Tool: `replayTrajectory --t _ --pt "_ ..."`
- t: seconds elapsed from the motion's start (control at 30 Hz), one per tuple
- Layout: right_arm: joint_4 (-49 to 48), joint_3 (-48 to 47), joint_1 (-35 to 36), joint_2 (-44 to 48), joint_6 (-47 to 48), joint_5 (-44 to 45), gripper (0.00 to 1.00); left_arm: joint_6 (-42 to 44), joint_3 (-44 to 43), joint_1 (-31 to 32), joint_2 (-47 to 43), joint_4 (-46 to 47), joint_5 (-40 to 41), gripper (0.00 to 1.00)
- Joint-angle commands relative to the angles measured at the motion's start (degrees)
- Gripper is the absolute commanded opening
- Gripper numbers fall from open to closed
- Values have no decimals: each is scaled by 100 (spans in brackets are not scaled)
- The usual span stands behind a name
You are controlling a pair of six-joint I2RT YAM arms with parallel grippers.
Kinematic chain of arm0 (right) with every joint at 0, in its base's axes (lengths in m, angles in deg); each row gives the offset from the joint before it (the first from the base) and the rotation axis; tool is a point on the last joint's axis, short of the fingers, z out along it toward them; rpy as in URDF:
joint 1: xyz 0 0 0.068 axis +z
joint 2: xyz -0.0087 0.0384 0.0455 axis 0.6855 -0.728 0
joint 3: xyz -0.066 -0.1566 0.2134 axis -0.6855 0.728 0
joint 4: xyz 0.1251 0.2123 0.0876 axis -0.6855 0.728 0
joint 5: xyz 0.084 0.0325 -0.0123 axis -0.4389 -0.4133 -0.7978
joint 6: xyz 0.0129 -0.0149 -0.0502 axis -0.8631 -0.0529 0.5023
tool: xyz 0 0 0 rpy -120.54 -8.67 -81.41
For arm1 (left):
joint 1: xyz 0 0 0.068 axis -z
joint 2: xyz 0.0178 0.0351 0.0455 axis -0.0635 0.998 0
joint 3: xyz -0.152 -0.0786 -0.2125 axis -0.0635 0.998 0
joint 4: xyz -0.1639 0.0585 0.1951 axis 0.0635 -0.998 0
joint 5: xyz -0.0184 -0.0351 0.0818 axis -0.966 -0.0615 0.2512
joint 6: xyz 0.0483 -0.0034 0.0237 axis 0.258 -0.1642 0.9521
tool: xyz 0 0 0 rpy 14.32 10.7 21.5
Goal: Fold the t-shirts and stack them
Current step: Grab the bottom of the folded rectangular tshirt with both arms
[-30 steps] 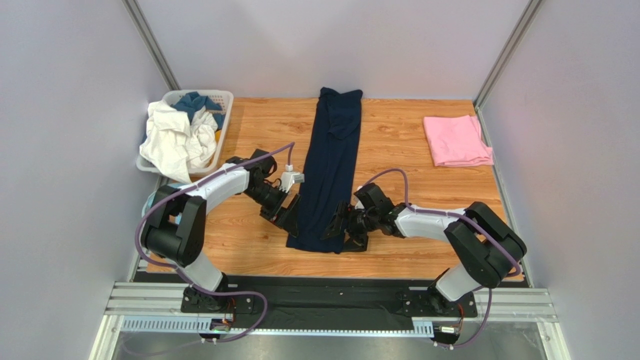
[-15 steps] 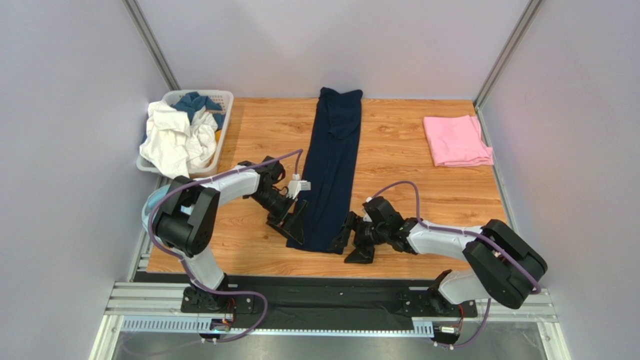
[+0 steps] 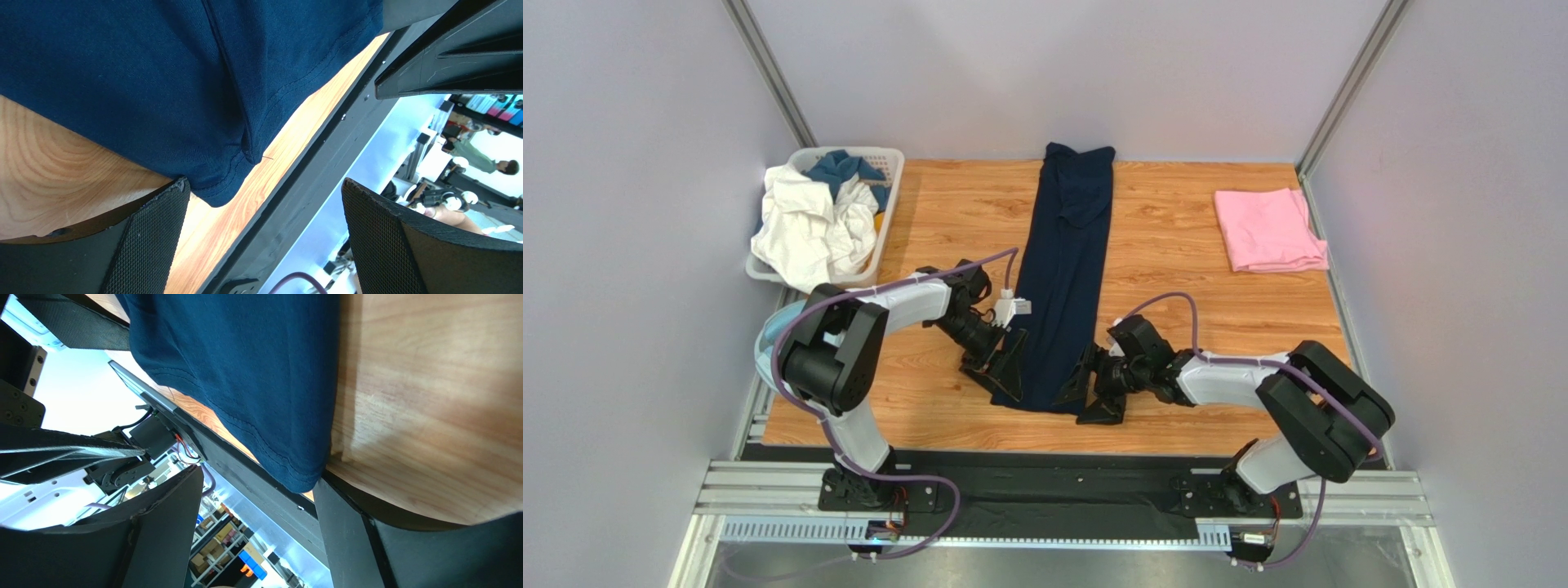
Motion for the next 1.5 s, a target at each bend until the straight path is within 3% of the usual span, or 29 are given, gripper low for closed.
replayTrajectory --t 0.0,0.53,0.73,1.23,1.47 --pt "83 164 -73 -213 180 568 72 -102 117 17 -12 151 -1 100" --pt "874 525 -425 718 391 823 68 -190 81 289 120 116 166 100" --pt "891 341 -434 456 478 796 59 -164 73 289 -38 107 193 100" --pt "645 252 -434 59 417 673 55 -155 -130 649 138 -51 782 100" --pt "548 314 -434 121 329 673 47 -164 -147 746 164 -104 773 100"
